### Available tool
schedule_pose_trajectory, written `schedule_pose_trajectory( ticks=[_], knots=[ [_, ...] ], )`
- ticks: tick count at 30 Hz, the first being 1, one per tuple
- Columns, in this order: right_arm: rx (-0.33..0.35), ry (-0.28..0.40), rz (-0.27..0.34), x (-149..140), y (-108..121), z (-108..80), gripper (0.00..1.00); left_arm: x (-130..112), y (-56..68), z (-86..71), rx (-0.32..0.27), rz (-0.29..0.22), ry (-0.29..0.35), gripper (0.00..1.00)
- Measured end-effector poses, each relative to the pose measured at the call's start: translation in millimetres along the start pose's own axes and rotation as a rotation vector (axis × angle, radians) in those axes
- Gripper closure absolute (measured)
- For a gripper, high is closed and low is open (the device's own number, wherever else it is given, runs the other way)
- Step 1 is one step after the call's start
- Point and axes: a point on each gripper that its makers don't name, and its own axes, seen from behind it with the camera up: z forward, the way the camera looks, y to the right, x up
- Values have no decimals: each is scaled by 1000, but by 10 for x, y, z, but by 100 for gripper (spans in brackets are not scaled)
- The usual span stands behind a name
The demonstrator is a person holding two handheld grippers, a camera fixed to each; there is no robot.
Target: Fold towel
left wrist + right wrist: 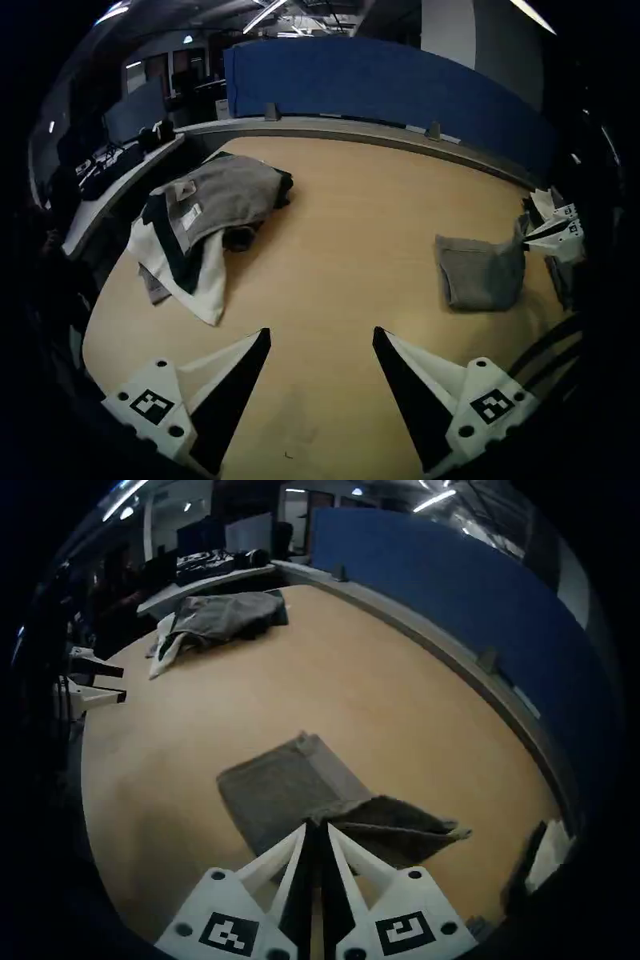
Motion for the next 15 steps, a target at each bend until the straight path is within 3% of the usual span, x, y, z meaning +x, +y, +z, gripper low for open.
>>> schedule_pose_trajectory(
  ticks=[8, 15],
  knots=[
    [118, -52, -107, 120, -621, 496, 96, -90, -165, -123, 27, -48, 11, 5],
    [169, -114, -90, -101, -923, 841, 96, -252, -231, -193, 41, -74, 6, 5]
  ],
)
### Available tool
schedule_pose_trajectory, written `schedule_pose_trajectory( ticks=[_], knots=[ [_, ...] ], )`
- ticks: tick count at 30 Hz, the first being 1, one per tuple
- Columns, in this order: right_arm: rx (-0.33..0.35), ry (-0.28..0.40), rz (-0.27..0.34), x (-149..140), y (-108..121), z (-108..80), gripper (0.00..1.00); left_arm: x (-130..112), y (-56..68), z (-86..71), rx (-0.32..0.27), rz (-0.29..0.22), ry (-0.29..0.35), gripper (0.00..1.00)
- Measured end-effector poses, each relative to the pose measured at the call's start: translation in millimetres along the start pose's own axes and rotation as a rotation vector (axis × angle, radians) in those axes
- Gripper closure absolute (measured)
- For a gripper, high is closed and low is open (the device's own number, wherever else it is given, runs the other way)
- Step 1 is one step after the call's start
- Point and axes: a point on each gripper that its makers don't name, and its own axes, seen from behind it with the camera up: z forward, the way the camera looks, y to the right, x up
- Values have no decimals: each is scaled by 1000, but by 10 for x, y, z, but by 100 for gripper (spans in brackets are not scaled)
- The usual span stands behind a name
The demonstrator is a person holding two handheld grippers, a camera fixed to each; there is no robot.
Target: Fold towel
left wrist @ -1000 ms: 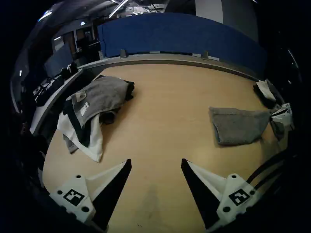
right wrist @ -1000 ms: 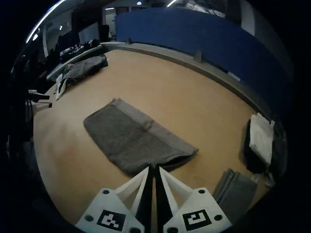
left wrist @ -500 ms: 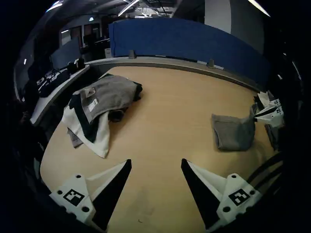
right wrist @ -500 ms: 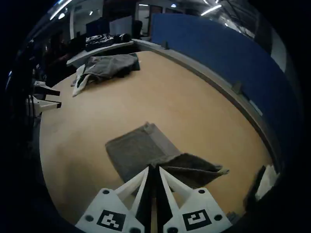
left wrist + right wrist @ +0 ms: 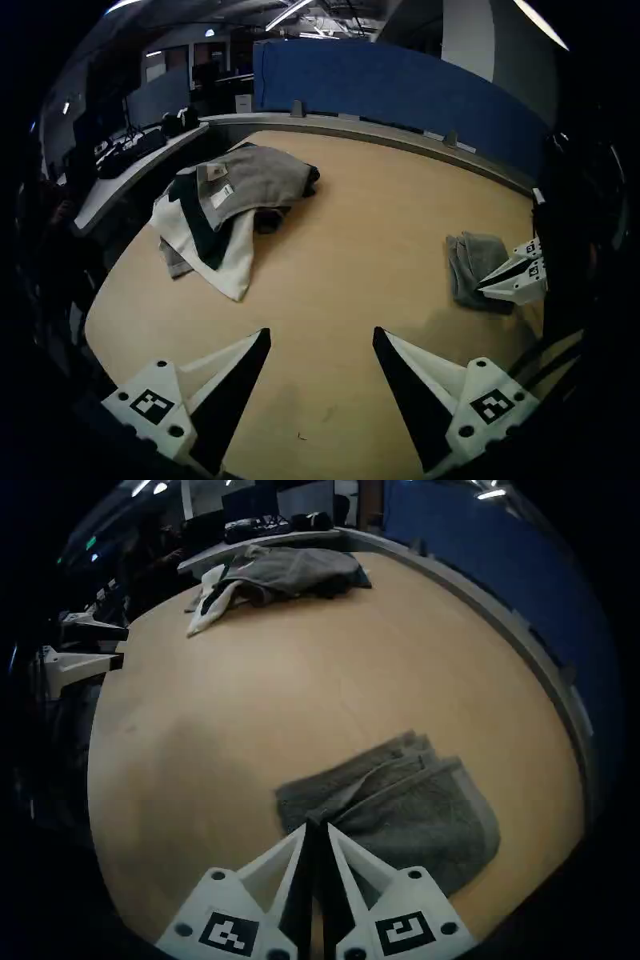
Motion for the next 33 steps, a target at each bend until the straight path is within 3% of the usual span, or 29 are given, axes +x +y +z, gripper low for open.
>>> schedule_pose_trajectory(
  ticks=[9, 17, 22, 26, 33],
  knots=[
    [-5, 2, 7, -13, 11, -4, 93, -23, 28, -31, -8, -8, 3, 5],
    [-20, 67, 48, 55, 45, -204, 49, -2, 36, -17, -5, 3, 4, 5],
    [-54, 99, 61, 32, 140, -409, 11, 2, 53, 6, -6, 7, 2, 5],
    [-101, 120, 88, -54, 258, -581, 1, 29, 83, 28, -9, 19, 2, 5],
    [-145, 121, 162, -334, 396, -731, 0, 89, 149, 59, -21, 36, 7, 5]
  ],
)
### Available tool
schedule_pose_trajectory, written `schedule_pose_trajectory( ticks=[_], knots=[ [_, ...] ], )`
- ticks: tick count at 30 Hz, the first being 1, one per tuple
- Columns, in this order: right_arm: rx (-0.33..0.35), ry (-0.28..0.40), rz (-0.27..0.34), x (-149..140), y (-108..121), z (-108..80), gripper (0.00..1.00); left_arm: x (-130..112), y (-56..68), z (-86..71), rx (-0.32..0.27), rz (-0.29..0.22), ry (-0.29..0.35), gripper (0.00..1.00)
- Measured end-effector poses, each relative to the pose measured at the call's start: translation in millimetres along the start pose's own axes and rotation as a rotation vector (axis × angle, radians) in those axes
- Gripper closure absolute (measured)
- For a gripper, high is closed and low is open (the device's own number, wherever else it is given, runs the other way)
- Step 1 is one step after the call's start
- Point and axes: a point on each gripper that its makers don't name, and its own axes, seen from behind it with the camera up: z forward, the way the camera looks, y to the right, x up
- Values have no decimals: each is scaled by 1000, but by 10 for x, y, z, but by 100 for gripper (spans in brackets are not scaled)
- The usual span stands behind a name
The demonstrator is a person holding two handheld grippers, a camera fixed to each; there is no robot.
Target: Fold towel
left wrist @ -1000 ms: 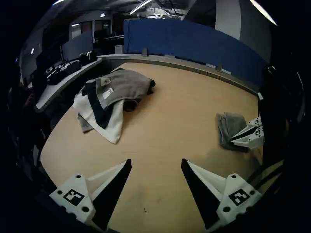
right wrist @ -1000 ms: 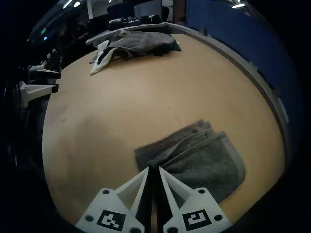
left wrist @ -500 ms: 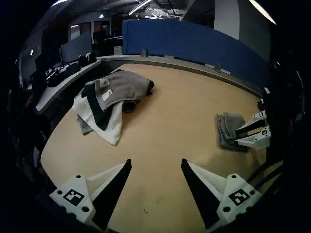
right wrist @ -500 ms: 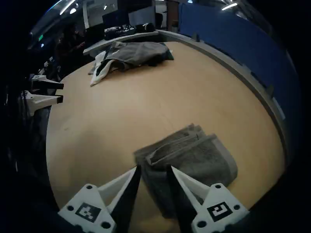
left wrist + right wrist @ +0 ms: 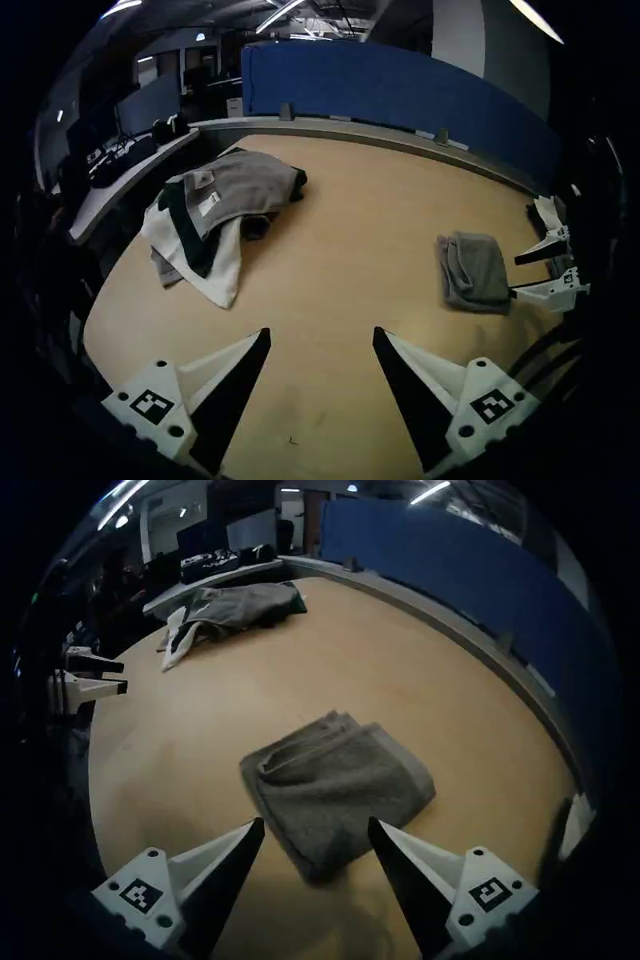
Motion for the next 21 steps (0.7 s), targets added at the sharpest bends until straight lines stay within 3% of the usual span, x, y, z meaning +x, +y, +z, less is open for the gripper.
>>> schedule_pose_trajectory(
  ticks=[11, 21],
  knots=[
    [-63, -39, 88, -377, 37, -94, 0, 52, 45, 15, -2, 14, 3, 5],
    [-83, -39, 176, -467, -16, -68, 0, 82, 58, 22, -3, 12, 7, 5]
  ],
)
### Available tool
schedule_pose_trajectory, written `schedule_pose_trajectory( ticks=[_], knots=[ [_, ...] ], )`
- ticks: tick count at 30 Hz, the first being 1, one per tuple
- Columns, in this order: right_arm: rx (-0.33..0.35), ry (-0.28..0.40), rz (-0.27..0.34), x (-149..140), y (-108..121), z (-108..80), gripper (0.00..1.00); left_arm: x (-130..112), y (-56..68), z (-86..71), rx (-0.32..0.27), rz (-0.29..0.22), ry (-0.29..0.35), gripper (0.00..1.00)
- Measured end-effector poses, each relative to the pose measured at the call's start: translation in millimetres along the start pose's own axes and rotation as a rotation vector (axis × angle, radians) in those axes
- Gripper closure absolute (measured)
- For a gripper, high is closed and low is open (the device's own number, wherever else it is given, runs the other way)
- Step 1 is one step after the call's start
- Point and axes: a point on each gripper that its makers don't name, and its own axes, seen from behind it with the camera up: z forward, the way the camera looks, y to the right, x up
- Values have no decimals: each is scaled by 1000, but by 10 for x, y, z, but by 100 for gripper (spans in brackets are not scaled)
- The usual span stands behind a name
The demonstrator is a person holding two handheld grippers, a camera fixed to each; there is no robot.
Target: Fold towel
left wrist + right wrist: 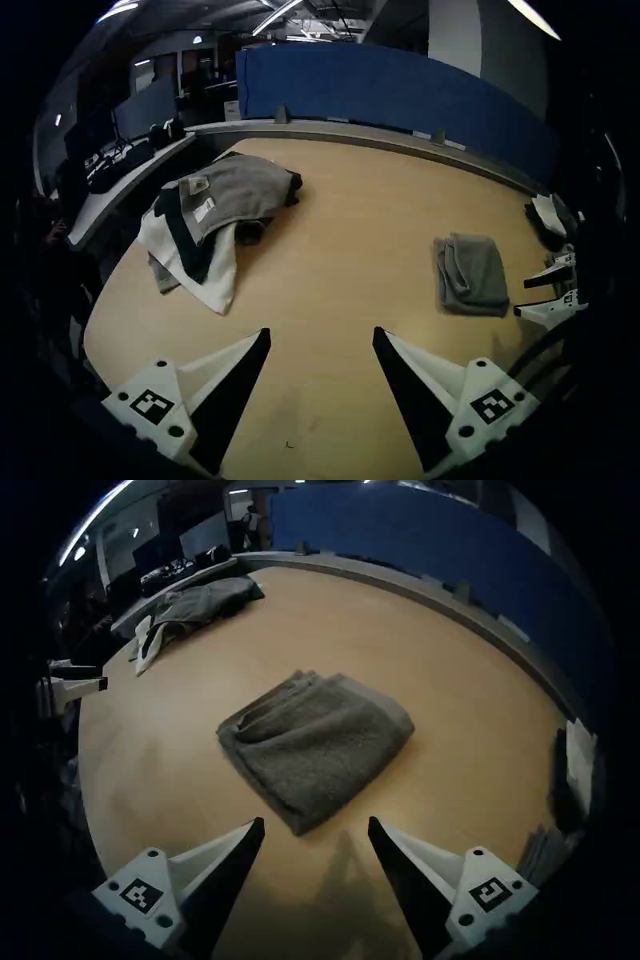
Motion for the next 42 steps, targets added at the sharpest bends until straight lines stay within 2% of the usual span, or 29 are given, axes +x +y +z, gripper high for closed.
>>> schedule_pose_trajectory(
  ticks=[7, 13, 21, 33, 37, 42],
  knots=[
    [-24, -16, 20, -39, 26, 36, 0, 4, 15, 0, -4, -2, 2, 5],
    [-39, -29, 51, -58, 21, 107, 6, -9, 27, 0, -6, -3, 1, 5],
    [-48, -61, 68, -134, -30, 207, 24, -28, 30, 5, -9, -9, 1, 5],
    [-28, -65, 113, -129, -95, 275, 68, -55, 5, 3, -9, -14, -1, 5],
    [-25, -69, 119, -134, -103, 285, 75, -60, -10, 3, -8, -15, -1, 5],
    [-30, -67, 114, -128, -107, 301, 91, -70, -22, 8, -7, -16, -2, 5]
  ],
)
